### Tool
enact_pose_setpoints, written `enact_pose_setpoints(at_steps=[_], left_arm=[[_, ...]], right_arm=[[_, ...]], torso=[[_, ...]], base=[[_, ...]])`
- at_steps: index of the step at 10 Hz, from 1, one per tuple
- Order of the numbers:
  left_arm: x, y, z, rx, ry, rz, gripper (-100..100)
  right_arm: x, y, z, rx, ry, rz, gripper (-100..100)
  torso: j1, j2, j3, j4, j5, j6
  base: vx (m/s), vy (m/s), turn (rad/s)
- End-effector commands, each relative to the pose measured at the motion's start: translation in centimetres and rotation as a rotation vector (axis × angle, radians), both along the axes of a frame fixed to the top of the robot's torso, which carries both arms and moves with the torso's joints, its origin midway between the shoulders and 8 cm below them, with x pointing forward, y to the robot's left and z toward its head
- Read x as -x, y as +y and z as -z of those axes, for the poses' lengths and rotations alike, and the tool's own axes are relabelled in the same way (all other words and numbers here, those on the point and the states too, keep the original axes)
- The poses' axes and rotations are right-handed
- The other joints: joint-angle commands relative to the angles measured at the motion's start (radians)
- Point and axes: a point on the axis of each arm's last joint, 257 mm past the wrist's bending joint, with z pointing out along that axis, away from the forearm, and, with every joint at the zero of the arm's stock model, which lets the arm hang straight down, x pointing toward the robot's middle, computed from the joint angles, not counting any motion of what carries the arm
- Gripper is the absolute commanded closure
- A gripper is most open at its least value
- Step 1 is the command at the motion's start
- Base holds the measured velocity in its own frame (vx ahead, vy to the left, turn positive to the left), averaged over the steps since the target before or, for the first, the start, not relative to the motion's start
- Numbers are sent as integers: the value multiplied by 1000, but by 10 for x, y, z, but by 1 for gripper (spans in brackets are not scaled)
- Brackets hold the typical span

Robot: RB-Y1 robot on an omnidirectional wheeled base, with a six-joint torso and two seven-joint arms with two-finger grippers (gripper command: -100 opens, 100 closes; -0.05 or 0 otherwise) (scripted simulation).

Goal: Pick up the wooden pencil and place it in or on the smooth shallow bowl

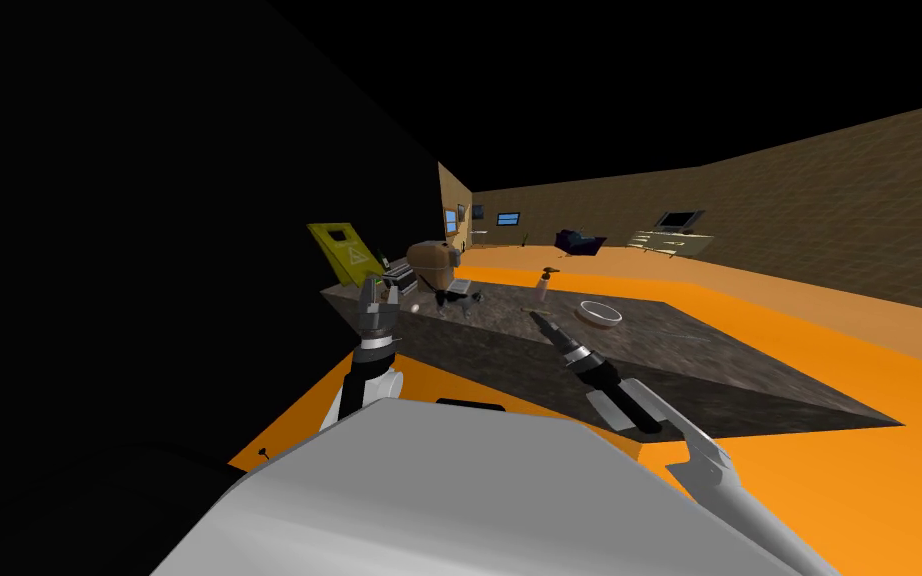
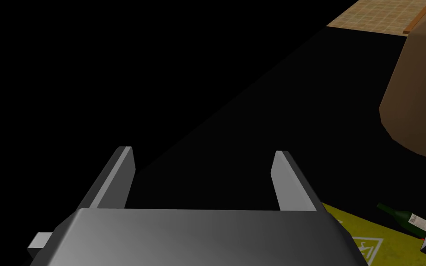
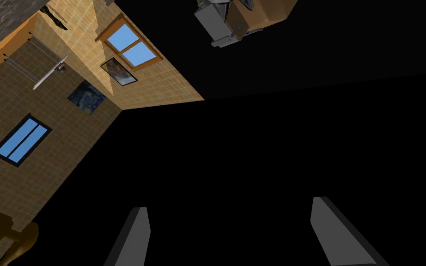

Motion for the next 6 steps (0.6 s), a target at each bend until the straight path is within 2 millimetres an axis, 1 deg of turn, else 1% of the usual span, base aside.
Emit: enact_pose_setpoints(at_steps=[1,2,3,4,5,6], left_arm=[[0,0,0,0,0,0,0],[0,0,0,0,0,0,0],[0,0,0,0,0,0,0],[0,0,0,0,0,0,0],[0,0,0,0,0,0,0],[0,0,0,0,0,0,0]], right_arm=[[-1,-4,6,54,7,-7,-100],[-5,-10,18,128,20,-10,-100],[-5,-12,18,142,21,-15,-100],[-8,-19,30,215,35,-20,-100],[-8,-20,30,229,36,-24,-100],[-10,-30,42,306,52,-31,-100]], torso=[[0,0,0,0,0,0],[0,0,0,0,0,1],[0,-1,0,0,0,0],[0,-1,0,0,0,1],[-1,-1,-1,0,0,0],[-1,-1,-1,0,0,0]], base=[[-33,-5,52],[-31,-4,129],[-27,-10,59],[-29,-9,136],[-21,-14,81],[-16,-21,149]])
